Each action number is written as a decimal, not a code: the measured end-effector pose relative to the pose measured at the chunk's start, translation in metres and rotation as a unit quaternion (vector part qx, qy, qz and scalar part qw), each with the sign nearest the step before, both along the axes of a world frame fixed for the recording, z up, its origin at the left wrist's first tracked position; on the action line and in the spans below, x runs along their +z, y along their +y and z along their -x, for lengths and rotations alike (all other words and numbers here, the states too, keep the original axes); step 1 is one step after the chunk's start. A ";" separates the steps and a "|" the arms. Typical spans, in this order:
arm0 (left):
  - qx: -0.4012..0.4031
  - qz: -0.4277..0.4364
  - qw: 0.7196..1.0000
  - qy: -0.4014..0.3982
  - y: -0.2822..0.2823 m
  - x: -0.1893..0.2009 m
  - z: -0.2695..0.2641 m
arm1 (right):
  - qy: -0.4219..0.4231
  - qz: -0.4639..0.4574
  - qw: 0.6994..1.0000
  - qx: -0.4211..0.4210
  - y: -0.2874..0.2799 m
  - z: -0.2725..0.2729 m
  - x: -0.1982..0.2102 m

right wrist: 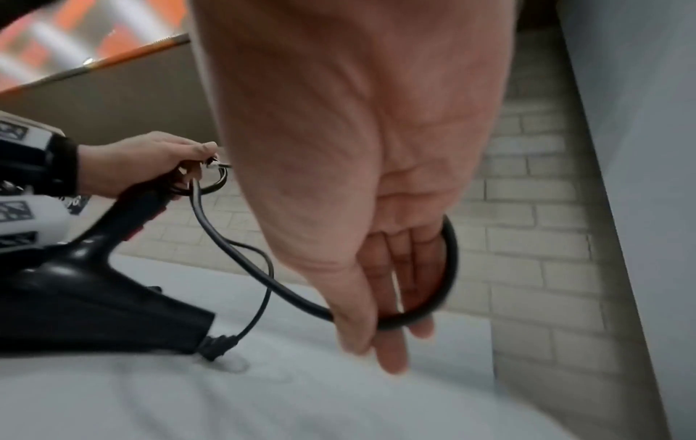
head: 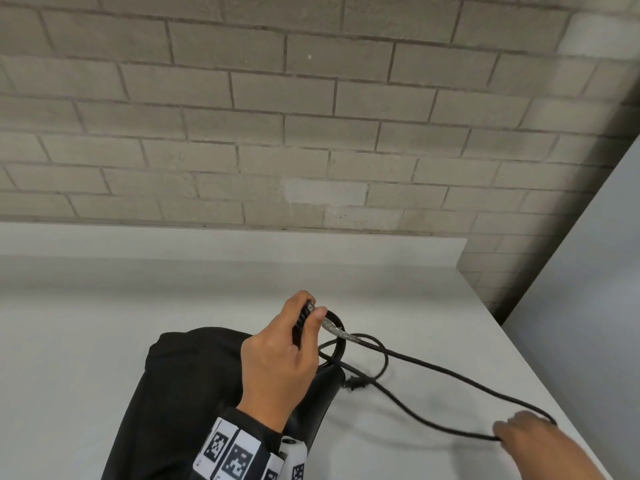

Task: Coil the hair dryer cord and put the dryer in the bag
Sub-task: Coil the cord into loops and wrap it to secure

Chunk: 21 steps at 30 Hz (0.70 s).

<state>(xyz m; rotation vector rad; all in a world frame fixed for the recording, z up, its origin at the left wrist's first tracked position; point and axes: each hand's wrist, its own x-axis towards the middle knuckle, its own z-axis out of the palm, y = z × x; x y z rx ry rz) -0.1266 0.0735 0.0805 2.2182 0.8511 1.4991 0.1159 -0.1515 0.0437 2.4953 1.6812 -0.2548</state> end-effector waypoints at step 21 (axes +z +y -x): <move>0.018 0.021 1.000 0.000 0.005 -0.001 0.001 | 0.382 -0.340 0.856 0.077 0.109 0.144 0.030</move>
